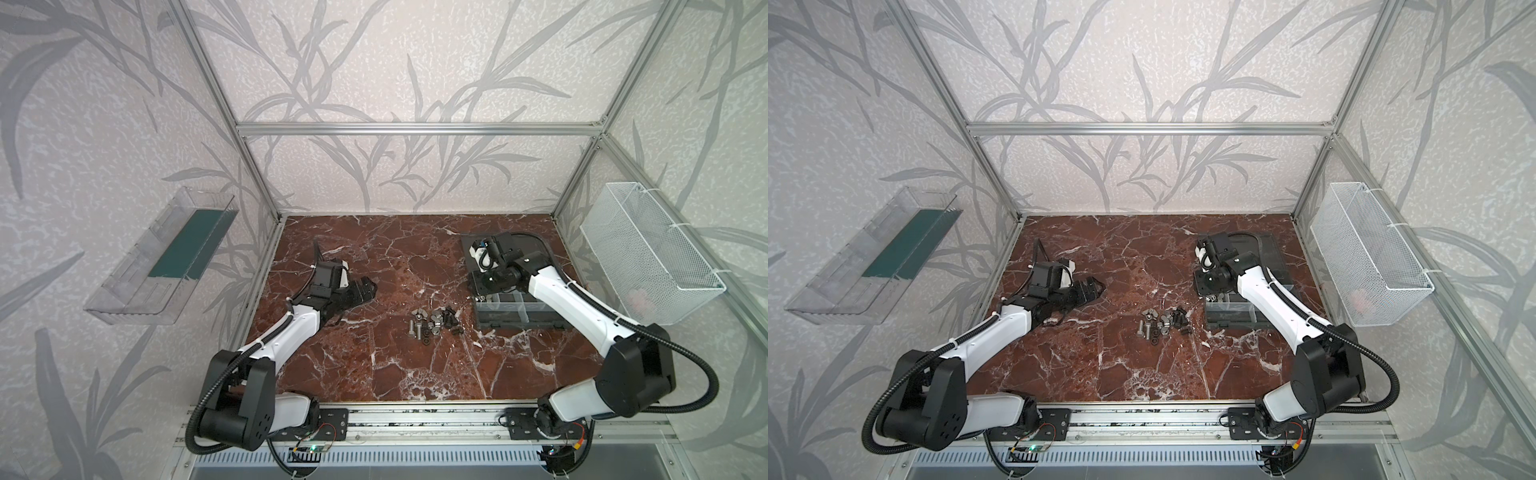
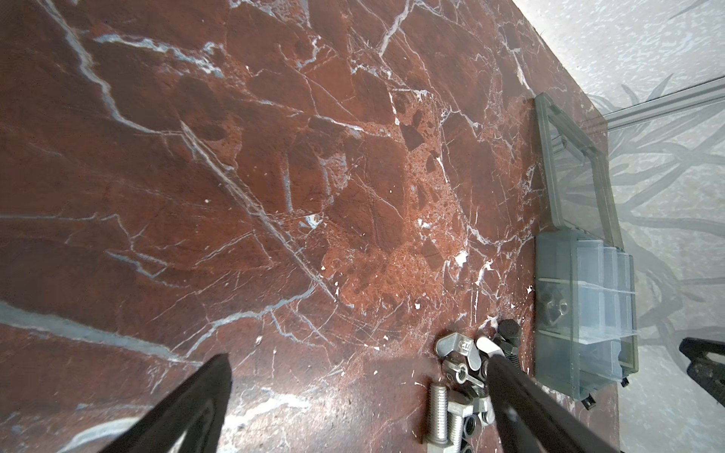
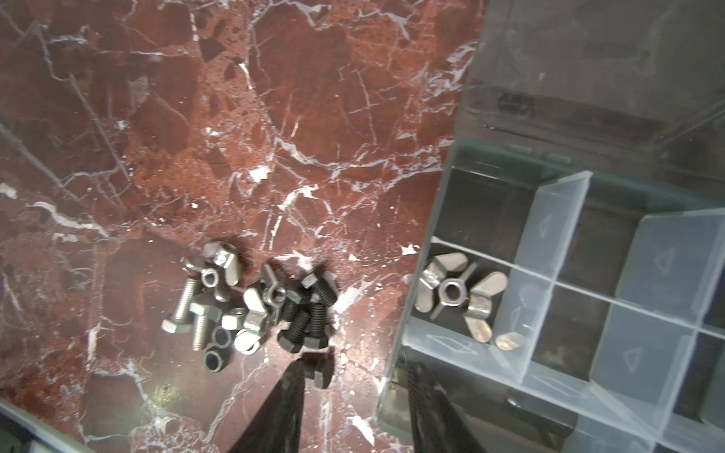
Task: Sort the screws and nuts into containers
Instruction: Place the nut into the container, then pick up the nut from the center of the table.
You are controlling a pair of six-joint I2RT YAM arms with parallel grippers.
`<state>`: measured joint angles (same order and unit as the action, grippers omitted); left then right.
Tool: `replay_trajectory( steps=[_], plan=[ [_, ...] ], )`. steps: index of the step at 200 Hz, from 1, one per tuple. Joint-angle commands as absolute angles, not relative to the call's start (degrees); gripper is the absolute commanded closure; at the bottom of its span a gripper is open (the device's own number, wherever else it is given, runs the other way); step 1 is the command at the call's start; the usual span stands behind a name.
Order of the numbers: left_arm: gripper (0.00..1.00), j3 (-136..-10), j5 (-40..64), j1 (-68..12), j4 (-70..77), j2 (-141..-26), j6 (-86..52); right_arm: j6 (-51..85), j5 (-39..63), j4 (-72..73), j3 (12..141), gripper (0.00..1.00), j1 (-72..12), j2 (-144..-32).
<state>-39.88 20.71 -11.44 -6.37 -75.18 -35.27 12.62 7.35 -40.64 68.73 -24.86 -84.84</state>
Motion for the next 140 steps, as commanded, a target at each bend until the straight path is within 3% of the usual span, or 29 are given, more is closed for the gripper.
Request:
replay_trajectory(
  steps=[1, 61, 140],
  plan=[
    [0.01, -39.30, 21.36, -11.31, -4.82, -74.22, -35.86, 19.00, 7.64, -41.66, 67.57, 0.53, -28.90, -84.10],
    [0.01, -38.94, 22.83, -11.33, -3.75, -75.01, -36.01, 32.20, 5.01, -39.71, 66.98, 0.52, -40.37, -89.38],
    [0.01, -38.64, 22.50, -11.30, -4.22, -74.30, -35.42, 35.77, 4.84, -38.23, 67.35, 0.53, -43.33, -97.47]
  ],
)
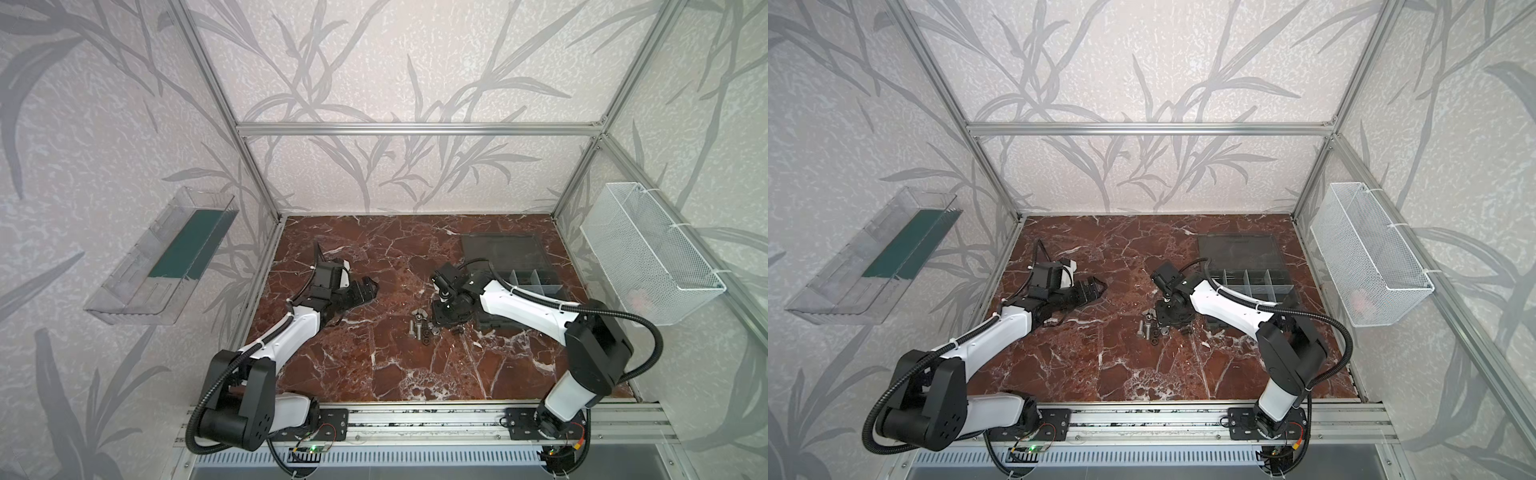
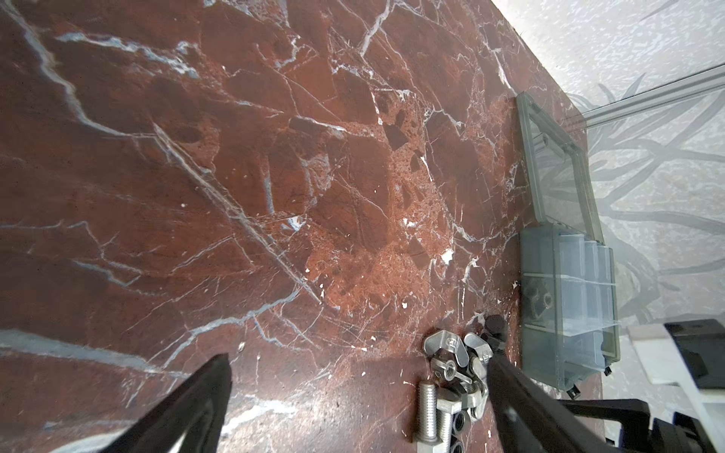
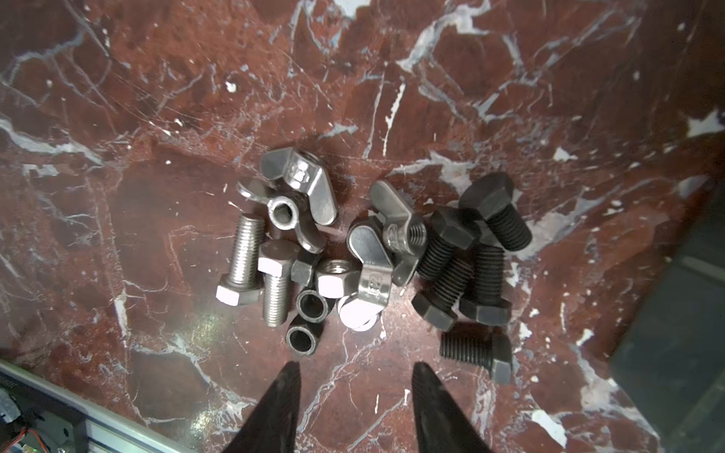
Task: Sort the screws and nuts into containers
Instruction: Pick up the nut from the center of the table.
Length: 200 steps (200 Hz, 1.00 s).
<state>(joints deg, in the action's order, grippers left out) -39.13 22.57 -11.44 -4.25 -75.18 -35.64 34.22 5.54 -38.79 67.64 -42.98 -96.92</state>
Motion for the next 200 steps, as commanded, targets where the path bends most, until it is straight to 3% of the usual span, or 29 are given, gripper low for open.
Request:
replay_trajectory(
  steps=[1, 163, 200],
  plan=[
    [0.01, -38.61, 22.50, -11.27, -4.22, -74.33, -35.46, 35.77, 4.88, -38.19, 67.38, 0.53, -43.33, -97.47],
    [0.01, -38.84, 21.18, -11.25, -5.88, -74.26, -34.54, 33.09, 4.45, -38.00, 71.30, 0.62, -43.33, -107.70],
    [0.01, -38.65, 21.10, -11.25, -5.90, -74.17, -34.46, 32.35, 3.56, -38.74, 72.08, 0.70, -43.33, -108.75]
  ],
)
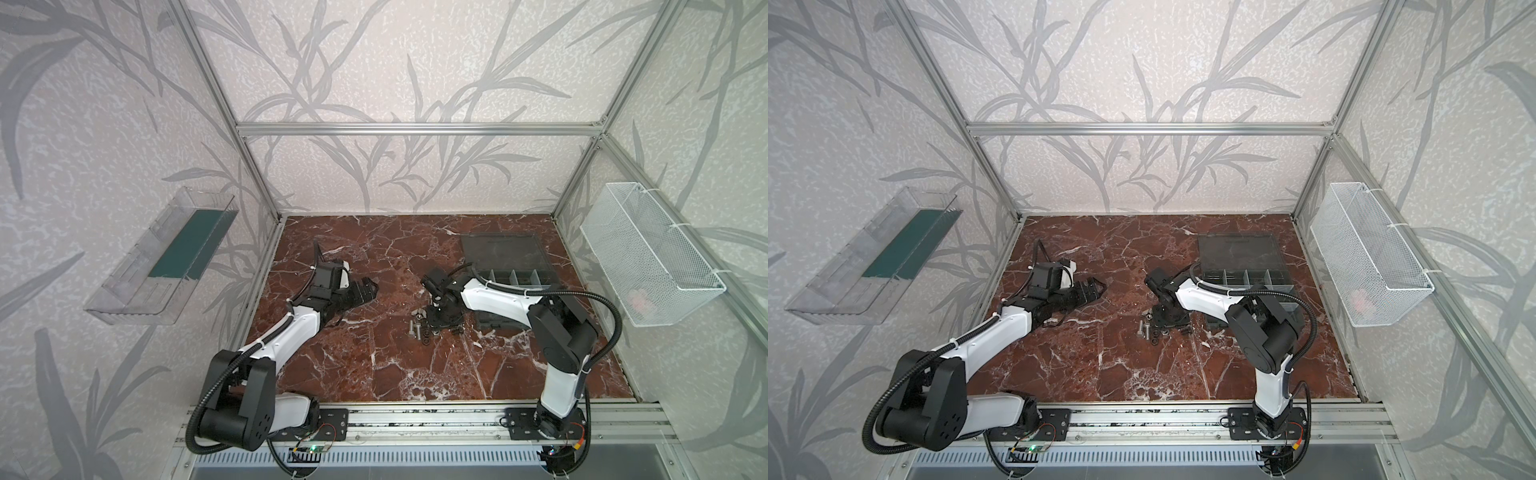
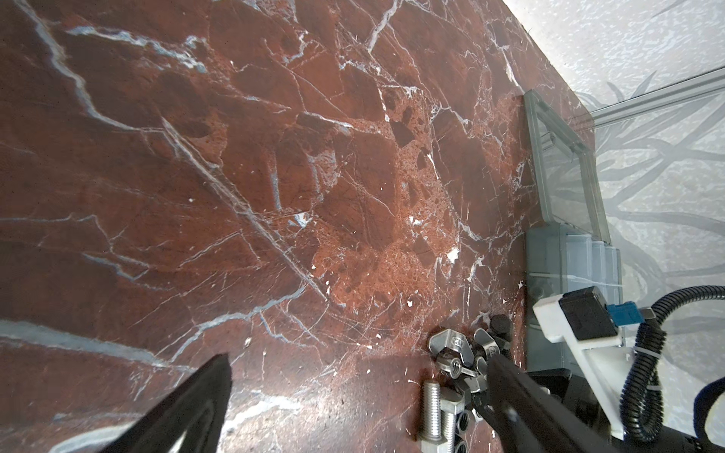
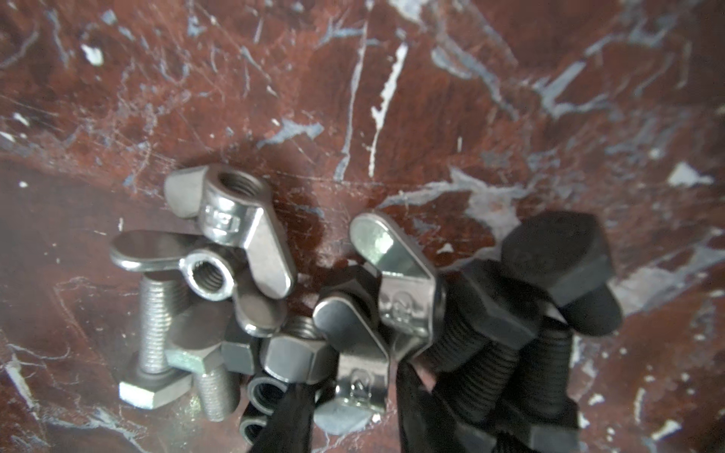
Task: Sort the screws and nuts into containers
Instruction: Pick up the nut from the center of the table.
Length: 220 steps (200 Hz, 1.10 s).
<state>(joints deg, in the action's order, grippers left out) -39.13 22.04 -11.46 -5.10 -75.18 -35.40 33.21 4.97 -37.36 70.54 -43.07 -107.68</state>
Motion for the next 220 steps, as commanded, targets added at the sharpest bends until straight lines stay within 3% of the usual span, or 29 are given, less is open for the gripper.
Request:
replay_trajectory(
  steps=[1, 48, 88, 129, 172, 220],
  plan=[
    [0.01, -38.66, 21.06, -11.25, -5.89, -74.18, -34.46, 32.30, 3.58, -38.71, 72.08, 0.70, -43.33, -108.78],
    [0.01, -38.74, 21.05, -11.25, -6.03, -74.09, -34.46, 31.64, 3.14, -38.99, 72.36, 0.75, -43.33, -109.07],
    [0.01, -38.97, 21.01, -11.25, -6.04, -74.02, -34.54, 30.81, 2.66, -39.10, 72.04, 0.89, -43.33, -107.58],
    [0.01, -39.08, 20.89, -11.25, -6.20, -73.85, -34.48, 29.03, 3.00, -39.70, 71.92, 0.96, -43.00, -103.28],
    [0.01, -39.16, 21.18, -11.25, -6.24, -73.82, -34.67, 26.92, 5.32, -40.03, 70.70, 1.00, -40.75, -97.50],
    [0.01, -39.50, 21.69, -11.25, -5.88, -74.16, -34.81, 24.90, 5.54, -41.31, 67.62, 1.00, -32.54, -90.47]
  ],
)
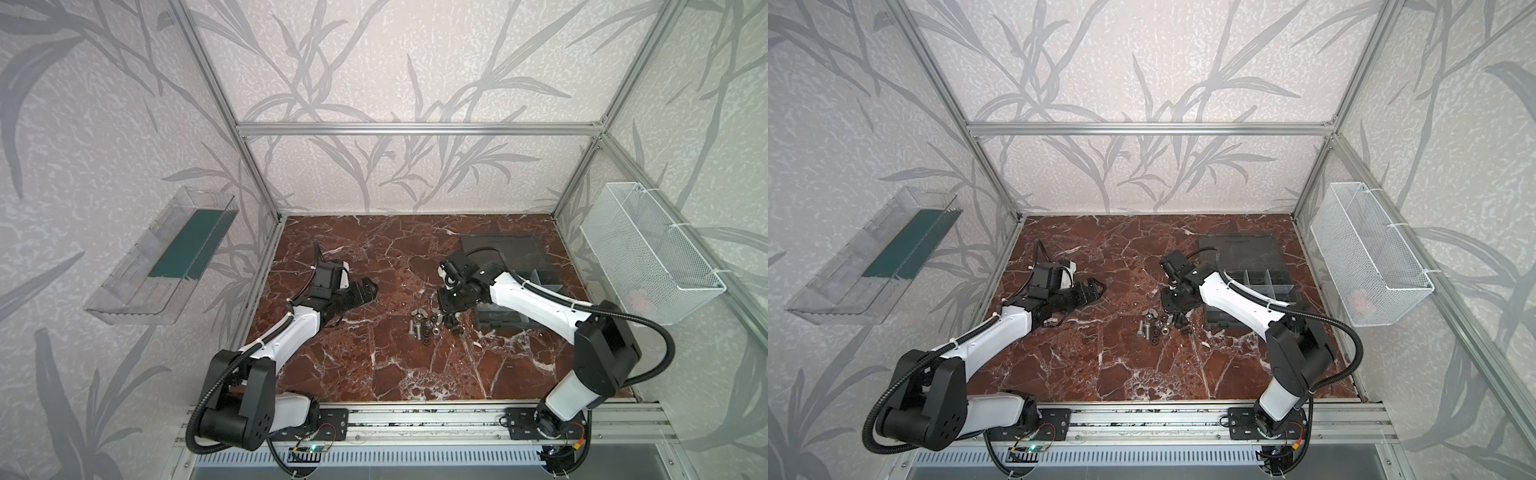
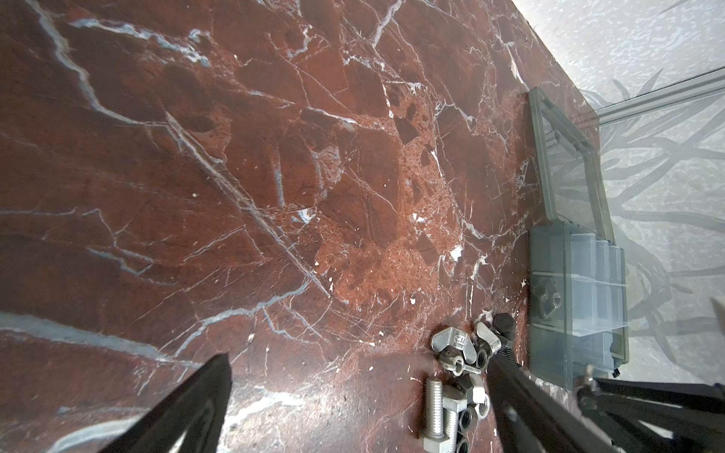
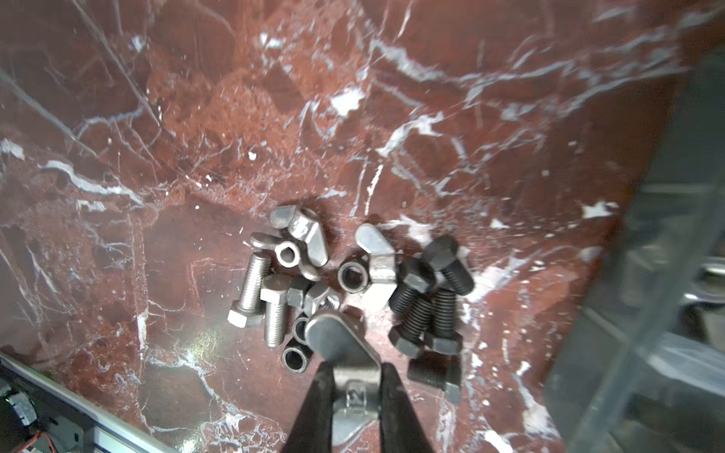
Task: Sort the screws and nuts into containers
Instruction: Pick up the nut from the center of the table, then place the nut into the container.
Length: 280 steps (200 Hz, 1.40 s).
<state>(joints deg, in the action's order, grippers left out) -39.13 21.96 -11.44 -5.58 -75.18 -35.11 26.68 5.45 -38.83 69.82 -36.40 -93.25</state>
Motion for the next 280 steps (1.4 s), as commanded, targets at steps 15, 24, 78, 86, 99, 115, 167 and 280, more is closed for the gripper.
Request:
replay_trajectory(
  steps=[15, 24, 78, 86, 99, 115, 167, 280],
  plan=[
    [0.01, -39.47, 21.64, -11.25, -5.87, -74.26, -34.87, 24.07, 5.62, -41.55, 66.41, 1.00, -29.51, -88.94],
    [0.01, -39.55, 21.62, -11.25, -5.88, -74.19, -34.80, 23.57, 5.47, -41.89, 66.02, 1.00, -27.51, -88.22],
    [0.01, -39.19, 21.45, -11.25, -5.82, -73.84, -34.97, 22.08, 3.18, -42.85, 64.58, 1.00, -18.98, -86.61],
    [0.01, -39.20, 21.36, -11.25, -5.88, -73.76, -34.98, 21.98, 3.10, -42.64, 64.53, 1.00, -18.48, -86.87],
    [0.01, -39.14, 21.27, -11.25, -5.93, -73.58, -34.92, 21.82, 2.70, -42.30, 64.84, 1.00, -18.13, -87.67],
    [0.01, -39.20, 21.14, -11.25, -6.21, -73.48, -34.80, 21.63, 2.11, -42.36, 65.51, 1.00, -17.86, -88.94],
    [0.01, -39.07, 20.83, -11.25, -6.34, -73.26, -34.90, 21.36, 1.76, -41.22, 66.85, 1.00, -17.23, -93.08],
    [0.01, -39.29, 20.40, -11.26, -6.50, -73.47, -34.81, 21.18, 2.16, -39.97, 68.68, 1.00, -16.71, -96.81]
  ],
)
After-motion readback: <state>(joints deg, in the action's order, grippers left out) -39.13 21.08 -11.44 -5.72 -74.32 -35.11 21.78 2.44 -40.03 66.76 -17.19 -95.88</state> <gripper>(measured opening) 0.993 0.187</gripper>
